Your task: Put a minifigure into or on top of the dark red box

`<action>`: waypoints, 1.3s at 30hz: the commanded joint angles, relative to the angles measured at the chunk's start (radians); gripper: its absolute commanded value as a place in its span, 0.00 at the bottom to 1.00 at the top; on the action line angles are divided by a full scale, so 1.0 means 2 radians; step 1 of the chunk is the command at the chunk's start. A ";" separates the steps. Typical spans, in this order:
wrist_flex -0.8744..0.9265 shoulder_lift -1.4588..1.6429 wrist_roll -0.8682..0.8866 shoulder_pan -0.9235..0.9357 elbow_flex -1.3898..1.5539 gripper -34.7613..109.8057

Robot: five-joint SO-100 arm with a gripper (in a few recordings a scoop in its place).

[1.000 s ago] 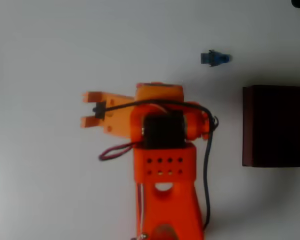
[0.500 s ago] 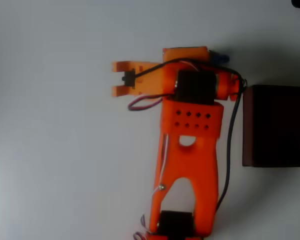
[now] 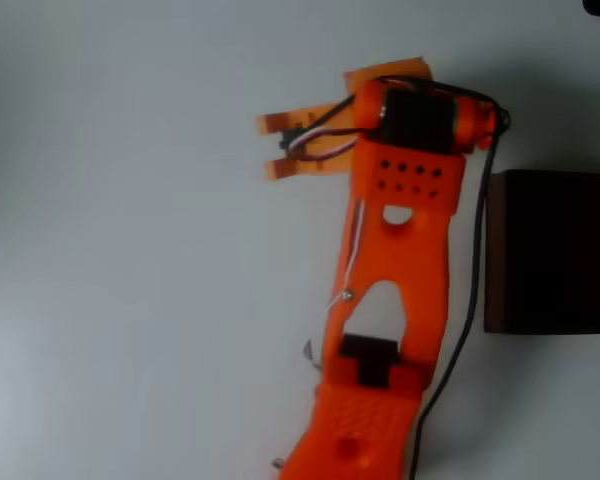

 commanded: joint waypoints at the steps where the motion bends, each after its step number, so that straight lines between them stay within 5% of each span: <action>1: 0.026 -0.018 -0.058 0.028 -0.071 0.30; 39: 0.000 -0.180 0.008 0.075 -0.249 0.38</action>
